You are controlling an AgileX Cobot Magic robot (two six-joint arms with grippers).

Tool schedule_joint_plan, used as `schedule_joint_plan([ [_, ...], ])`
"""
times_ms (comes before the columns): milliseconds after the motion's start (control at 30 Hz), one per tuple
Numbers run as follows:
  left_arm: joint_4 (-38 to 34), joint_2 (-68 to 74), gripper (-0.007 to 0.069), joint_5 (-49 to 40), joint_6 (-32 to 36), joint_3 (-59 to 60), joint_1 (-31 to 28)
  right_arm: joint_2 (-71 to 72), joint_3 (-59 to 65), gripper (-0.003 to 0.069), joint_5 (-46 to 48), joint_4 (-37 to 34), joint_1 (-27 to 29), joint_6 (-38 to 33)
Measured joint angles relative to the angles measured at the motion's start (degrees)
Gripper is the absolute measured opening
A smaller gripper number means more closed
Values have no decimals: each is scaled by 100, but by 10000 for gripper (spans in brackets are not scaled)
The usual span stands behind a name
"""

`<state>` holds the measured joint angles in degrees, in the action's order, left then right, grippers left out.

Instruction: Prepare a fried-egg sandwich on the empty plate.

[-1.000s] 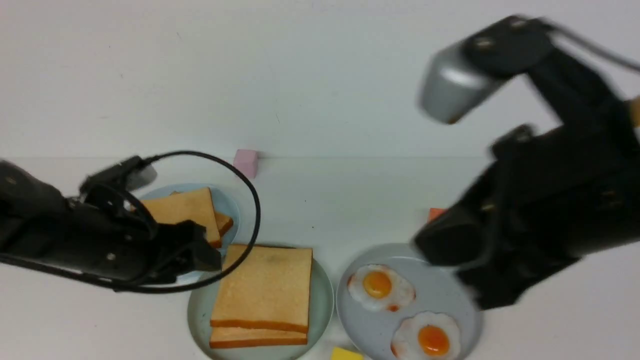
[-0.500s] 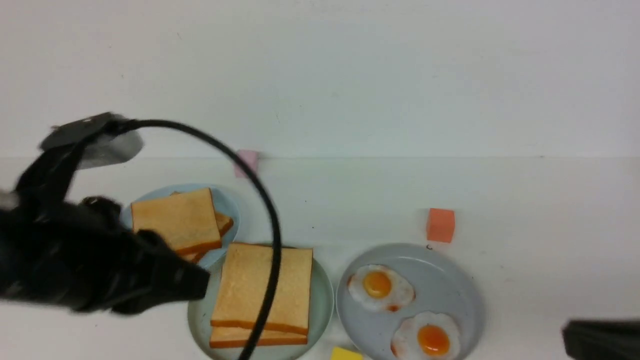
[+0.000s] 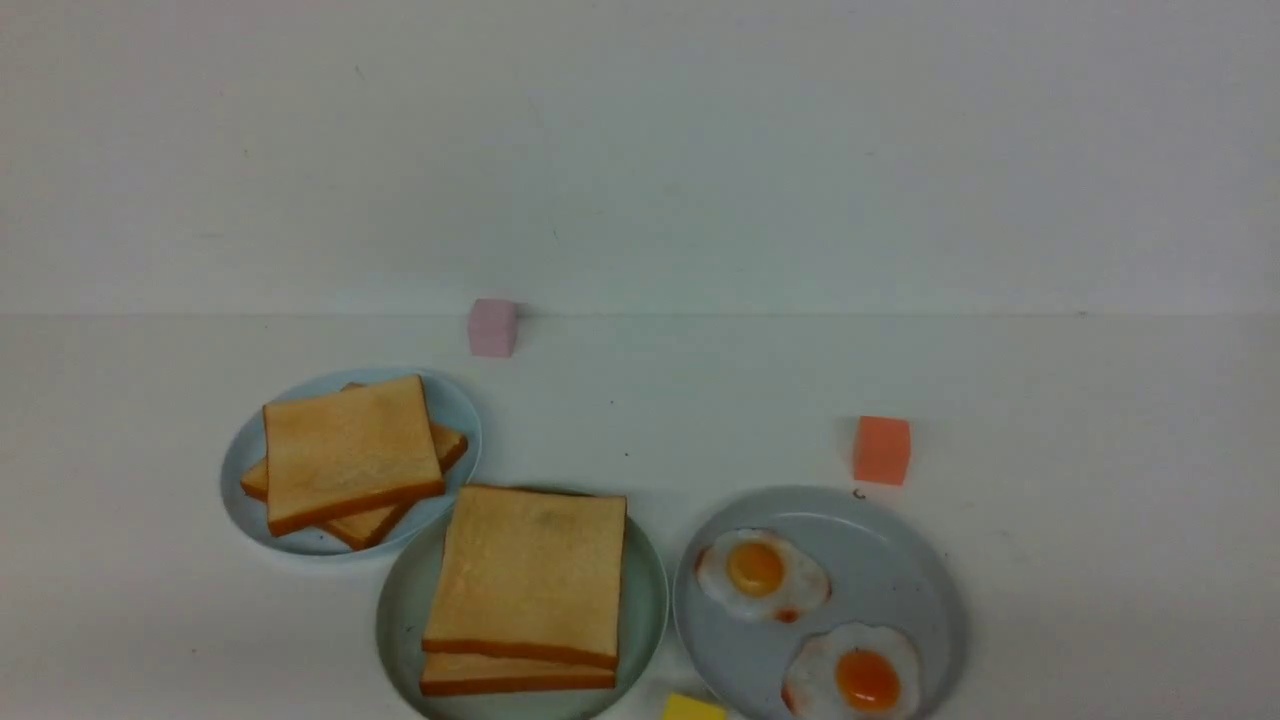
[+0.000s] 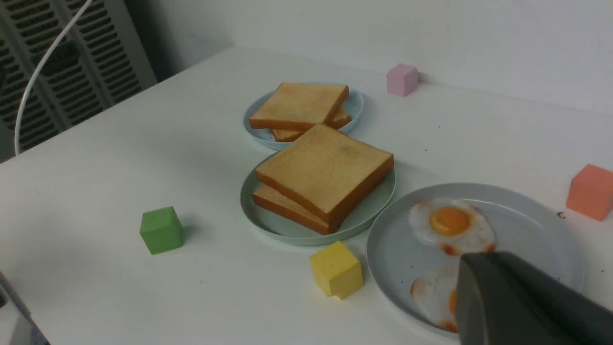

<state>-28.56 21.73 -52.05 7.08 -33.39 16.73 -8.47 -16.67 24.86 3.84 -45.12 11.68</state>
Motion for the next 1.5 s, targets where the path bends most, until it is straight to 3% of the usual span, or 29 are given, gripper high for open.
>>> schedule_joint_plan([
  [467, 48, -213, -13, 39, 34, 56, 0, 0, 0, -6, -1, 16, 0, 0],
  [600, 524, -662, -13, 198, 278, 202, -7, 0, 0, -3, -1, 16, 0, 0],
  [667, 1140, -1143, -13, 794, 377, 479, -183, 0, 0, 1, -1, 16, 0, 0],
  [733, 1420, -1406, -13, 1246, 255, 728, -367, 0, 0, 2, -1, 16, 0, 0],
  [833, 2155, -1971, -13, 2353, -648, 1676, -904, 0, 0, 3, -1, 16, 0, 0],
  [1100, 3282, -2241, -13, 2936, -2276, 3445, -1169, 0, 0, 8, 27, 16, 0, 0],
  [1500, 3671, -2241, -13, 2882, -2534, 3502, -983, 0, 0, 14, 26, 22, 0, 0],
])
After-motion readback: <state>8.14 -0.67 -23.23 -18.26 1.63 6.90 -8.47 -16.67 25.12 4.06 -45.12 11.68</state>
